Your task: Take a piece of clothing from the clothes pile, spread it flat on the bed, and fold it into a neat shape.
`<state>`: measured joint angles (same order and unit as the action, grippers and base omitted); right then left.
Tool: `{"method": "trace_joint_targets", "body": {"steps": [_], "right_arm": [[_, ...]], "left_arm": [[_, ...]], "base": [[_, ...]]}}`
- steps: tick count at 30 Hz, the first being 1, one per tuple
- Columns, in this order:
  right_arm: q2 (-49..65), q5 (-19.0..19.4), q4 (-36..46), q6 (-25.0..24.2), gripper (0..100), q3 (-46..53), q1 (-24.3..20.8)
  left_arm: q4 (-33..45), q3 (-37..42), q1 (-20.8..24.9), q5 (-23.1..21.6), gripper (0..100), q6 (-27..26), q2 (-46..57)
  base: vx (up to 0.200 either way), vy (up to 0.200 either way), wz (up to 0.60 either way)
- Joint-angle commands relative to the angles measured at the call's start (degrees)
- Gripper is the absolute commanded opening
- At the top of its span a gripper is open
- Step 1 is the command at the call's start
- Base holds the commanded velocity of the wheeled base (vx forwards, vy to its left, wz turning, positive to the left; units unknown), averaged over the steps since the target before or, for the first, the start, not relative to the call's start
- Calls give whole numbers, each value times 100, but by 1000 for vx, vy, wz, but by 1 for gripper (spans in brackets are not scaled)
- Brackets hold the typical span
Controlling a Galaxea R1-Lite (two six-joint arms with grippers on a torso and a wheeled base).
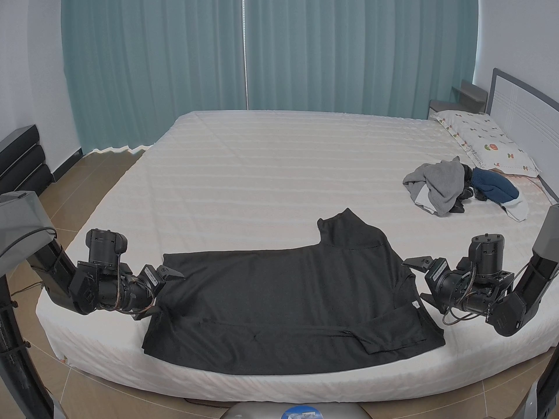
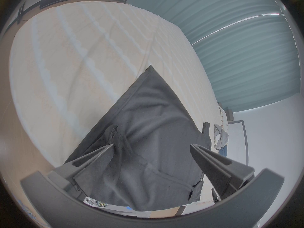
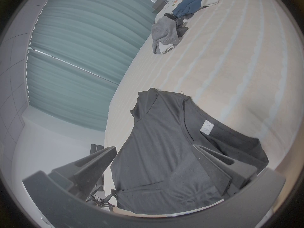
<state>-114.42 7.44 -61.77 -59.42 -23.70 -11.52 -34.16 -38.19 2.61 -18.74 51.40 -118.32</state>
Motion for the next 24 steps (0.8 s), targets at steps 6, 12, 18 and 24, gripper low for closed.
{"method": "trace_joint_targets", "body": {"steps": [6,12,18,24], "right_arm": [[-19,12,-2,9,100,6,-17],[-10,12,-2,9,100,14,1],[16,3,-2,9,100,14,-8],[-19,12,7,9,100,14,1]], "left_arm": [[-3,-153,-120,10,100,266,81],[164,-145,-472,28,100,301,802],[498,-689,-568,10,100,-218,802],[507,-1735,-472,-42,100,-341,-385]], "base": [[0,0,0],[0,0,0],[0,0,0],[0,0,0]]}}
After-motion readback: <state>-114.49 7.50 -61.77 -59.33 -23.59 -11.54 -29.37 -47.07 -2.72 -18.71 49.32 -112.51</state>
